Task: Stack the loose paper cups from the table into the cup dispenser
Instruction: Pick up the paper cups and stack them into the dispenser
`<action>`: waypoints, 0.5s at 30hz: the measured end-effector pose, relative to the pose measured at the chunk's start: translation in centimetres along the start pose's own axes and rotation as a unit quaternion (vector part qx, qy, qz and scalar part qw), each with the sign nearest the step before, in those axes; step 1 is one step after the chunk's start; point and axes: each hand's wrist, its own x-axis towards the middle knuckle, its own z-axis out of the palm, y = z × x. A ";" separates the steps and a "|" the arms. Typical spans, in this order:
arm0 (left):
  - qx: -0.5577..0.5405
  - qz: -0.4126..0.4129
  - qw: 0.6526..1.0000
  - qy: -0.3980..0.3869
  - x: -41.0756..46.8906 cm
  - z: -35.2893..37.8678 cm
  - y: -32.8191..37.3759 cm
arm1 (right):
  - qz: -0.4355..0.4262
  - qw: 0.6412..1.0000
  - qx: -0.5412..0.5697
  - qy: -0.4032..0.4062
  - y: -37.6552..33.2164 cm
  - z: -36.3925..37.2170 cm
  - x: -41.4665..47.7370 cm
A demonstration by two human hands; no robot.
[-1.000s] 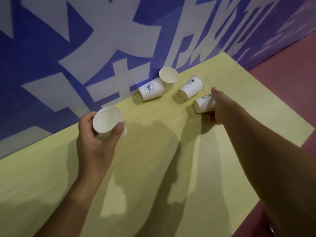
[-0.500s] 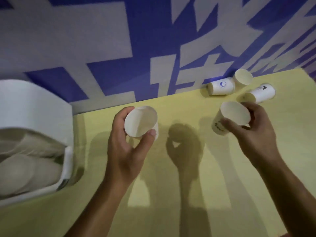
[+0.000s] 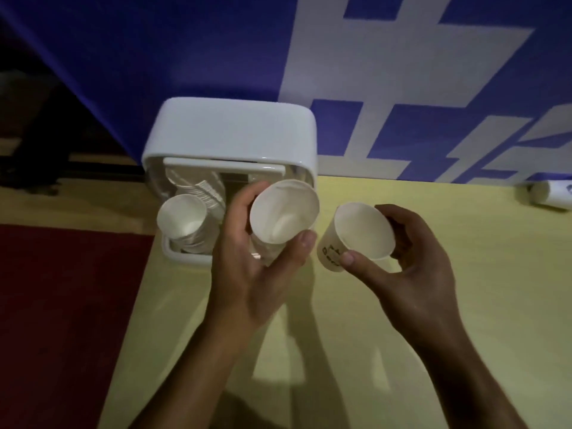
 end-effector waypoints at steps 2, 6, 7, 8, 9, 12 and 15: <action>0.018 0.007 1.000 0.014 0.5 -1.0 -0.5 | -0.010 1.000 0.013 -0.005 -0.4 1.0 -0.2; 0.032 -0.004 0.999 0.017 1.2 -2.2 -2.1 | -0.022 1.000 0.016 -0.010 -0.9 2.3 -0.5; 0.034 -0.009 0.999 0.016 1.4 -2.3 -2.6 | -0.022 1.000 0.017 -0.010 -0.9 2.4 -0.5; 0.039 -0.011 0.999 0.012 1.5 -2.3 -3.0 | -0.020 1.000 0.017 -0.008 -0.9 2.5 -0.5; 0.046 -0.012 0.999 0.008 1.6 -2.3 -3.4 | -0.017 1.000 0.016 -0.006 -0.8 2.5 -0.5; 0.074 -0.018 0.997 -0.011 1.7 -2.1 -4.4 | -0.011 1.000 0.008 -0.004 -0.4 2.5 -0.4; 0.112 -0.030 0.993 -0.032 1.9 -1.9 -5.4 | -0.013 1.000 0.007 -0.003 -0.1 2.6 -0.3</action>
